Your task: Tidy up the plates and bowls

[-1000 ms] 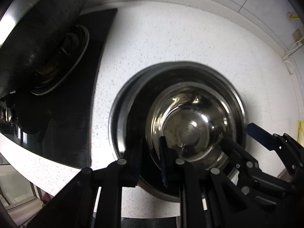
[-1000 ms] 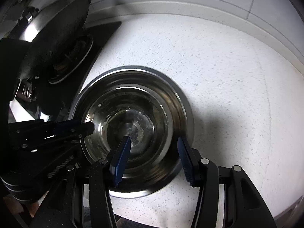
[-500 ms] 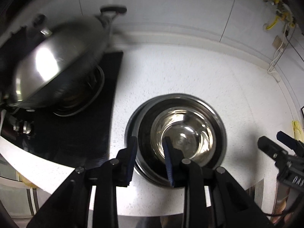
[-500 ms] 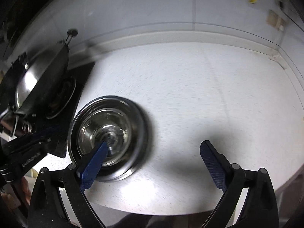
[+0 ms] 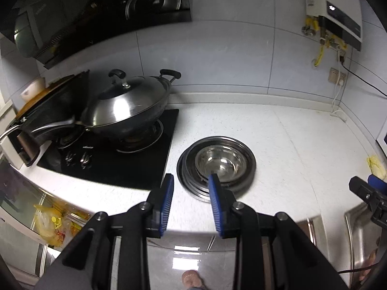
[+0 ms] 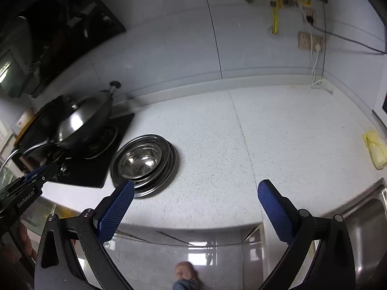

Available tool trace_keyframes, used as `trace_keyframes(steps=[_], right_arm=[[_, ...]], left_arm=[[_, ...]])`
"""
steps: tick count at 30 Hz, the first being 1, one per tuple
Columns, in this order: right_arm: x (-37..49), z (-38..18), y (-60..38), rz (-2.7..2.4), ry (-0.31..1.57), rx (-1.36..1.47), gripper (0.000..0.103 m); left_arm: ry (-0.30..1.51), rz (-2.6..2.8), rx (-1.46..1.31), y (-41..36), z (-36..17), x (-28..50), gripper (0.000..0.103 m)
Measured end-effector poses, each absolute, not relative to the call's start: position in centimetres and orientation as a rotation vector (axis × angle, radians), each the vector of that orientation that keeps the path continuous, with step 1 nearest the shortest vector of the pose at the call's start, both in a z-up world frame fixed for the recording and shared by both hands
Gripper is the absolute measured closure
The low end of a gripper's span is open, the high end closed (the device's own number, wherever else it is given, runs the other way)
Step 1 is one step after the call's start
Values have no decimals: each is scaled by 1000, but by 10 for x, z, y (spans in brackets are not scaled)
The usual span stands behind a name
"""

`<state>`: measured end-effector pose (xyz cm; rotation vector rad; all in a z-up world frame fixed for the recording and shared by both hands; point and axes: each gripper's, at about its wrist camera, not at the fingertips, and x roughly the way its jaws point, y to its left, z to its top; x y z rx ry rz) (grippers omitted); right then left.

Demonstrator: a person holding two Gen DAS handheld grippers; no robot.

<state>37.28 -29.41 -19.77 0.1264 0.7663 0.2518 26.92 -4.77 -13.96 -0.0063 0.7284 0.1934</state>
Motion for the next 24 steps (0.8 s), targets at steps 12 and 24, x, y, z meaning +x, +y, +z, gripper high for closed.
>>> trace_keyframes(steps=[12, 24], right_arm=[[289, -164, -306, 231, 693, 183, 2], [207, -143, -264, 123, 603, 217, 2]], left_arm=[[634, 172, 22, -38, -102, 175, 75], [584, 117, 38, 17, -85, 103, 75]])
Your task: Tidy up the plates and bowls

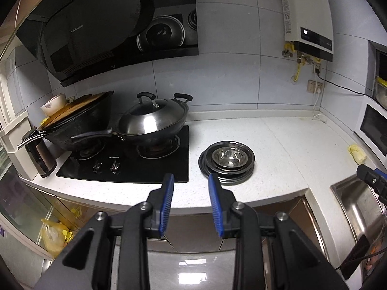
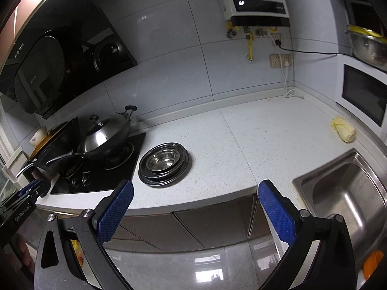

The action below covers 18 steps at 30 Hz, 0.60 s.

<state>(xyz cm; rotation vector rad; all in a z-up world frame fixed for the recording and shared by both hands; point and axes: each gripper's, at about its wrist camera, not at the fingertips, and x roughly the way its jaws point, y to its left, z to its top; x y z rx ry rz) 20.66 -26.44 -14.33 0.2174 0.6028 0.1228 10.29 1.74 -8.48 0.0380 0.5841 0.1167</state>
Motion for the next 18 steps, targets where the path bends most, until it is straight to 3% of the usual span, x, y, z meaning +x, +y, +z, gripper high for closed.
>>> trace_keyframes(steps=[18], right_arm=[[129, -128, -249, 174, 545, 160, 2]], left_arm=[[537, 119, 20, 11, -67, 10, 75]])
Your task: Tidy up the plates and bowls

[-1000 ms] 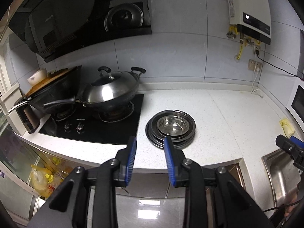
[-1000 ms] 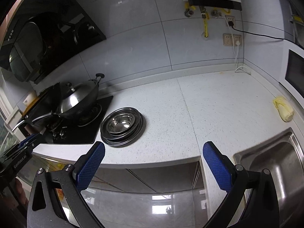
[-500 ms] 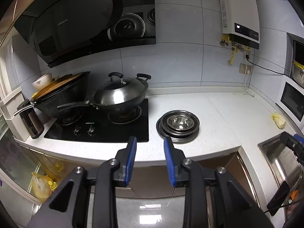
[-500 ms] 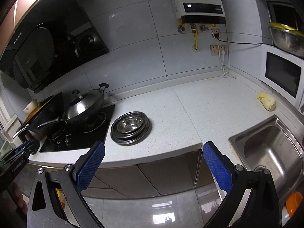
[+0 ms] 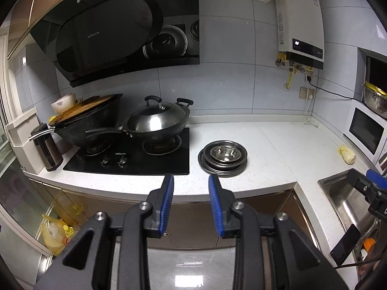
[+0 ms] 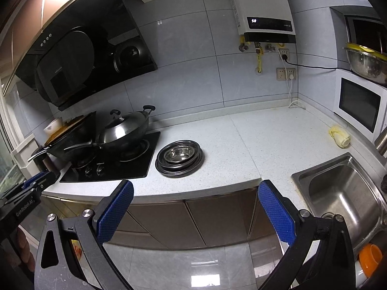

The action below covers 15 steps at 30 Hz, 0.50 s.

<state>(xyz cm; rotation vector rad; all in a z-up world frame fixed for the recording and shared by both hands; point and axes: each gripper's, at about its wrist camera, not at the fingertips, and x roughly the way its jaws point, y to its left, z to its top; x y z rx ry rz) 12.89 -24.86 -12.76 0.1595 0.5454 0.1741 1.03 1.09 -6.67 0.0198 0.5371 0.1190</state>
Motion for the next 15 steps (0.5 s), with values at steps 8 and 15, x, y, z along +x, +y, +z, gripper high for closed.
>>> trace_keyframes(steps=[8, 15], right_arm=[[109, -122, -265, 165, 536, 163, 2], [104, -116, -271, 160, 518, 171, 2]], left_arm=[[513, 111, 28, -13, -55, -11, 75], [499, 109, 39, -20, -48, -18, 75]])
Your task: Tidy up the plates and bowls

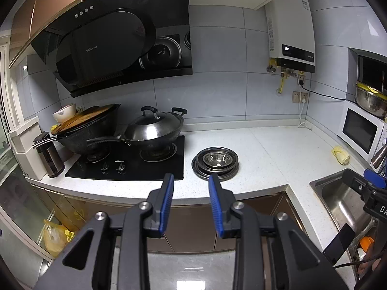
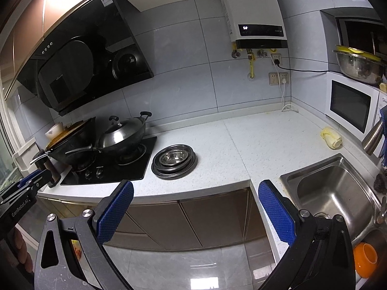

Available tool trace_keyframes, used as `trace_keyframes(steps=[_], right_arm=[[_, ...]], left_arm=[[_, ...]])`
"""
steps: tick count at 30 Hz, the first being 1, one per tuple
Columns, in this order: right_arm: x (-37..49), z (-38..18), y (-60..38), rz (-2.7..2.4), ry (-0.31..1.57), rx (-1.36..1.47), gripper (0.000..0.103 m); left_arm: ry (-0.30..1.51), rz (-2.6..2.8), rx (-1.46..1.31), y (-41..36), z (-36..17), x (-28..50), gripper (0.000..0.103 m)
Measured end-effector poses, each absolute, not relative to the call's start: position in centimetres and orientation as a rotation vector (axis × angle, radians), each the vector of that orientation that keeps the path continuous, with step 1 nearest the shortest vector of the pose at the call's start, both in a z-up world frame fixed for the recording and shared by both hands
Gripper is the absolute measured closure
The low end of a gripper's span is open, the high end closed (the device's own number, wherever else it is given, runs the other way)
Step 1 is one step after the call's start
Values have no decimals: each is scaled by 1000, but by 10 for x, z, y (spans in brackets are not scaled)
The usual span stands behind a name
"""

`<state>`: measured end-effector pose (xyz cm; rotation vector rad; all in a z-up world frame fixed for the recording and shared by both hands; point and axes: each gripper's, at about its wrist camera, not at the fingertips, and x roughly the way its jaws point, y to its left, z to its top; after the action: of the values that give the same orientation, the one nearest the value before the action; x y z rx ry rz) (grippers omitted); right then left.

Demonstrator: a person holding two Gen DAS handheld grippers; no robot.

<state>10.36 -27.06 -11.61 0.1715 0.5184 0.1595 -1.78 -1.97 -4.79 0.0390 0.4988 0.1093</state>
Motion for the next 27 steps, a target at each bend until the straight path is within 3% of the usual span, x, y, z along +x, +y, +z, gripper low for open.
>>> trace_keyframes(steps=[27], right_arm=[[103, -123, -263, 142, 547, 169, 2]], left_arm=[[505, 102, 41, -27, -46, -13, 75]])
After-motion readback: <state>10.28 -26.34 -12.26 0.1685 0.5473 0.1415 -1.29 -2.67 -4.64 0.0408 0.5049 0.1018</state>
